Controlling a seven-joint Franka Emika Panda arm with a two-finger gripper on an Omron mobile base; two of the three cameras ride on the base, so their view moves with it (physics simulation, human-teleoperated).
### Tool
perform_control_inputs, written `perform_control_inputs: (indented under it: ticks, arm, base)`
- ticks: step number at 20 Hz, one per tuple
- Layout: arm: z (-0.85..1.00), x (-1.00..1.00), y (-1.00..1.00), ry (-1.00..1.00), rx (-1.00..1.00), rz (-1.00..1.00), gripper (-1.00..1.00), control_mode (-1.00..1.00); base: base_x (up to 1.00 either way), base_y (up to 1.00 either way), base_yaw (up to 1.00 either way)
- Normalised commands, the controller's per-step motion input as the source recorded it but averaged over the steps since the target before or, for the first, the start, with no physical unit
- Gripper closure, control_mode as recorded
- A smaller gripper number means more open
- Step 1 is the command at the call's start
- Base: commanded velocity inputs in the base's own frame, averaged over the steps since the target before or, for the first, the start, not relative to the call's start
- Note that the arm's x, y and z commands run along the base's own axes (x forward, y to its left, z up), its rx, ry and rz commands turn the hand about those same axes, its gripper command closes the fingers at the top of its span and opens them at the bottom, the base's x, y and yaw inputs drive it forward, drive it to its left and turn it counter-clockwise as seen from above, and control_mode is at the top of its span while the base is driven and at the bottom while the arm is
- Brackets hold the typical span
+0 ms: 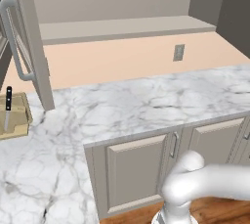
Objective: Close all open cabinet doors.
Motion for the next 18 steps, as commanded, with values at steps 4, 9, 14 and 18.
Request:
perform_control_inputs:
  ticks: [4,9,14,18]
  arm:
    - [0.00,0.10,0.72,0.11,-0.03,0.13,-1.00,-1.00]
    - [0.00,-0.01,1.00,0.11,-0.07,0.09,-1.00,-1.00]
    - [-0.02,-0.04,1.00,-0.01,-0.09,0.01,-1.00,-1.00]
    - [-0.30,0.00,1.00,-0.07,-0.12,-0.05,-1.00,-1.00]
  base:
    - [0.00,0.00,0.00]
    - [0.00,0.00,0.00]
    - [0.00,0.00,0.00]
    - [0.00,0.00,0.00]
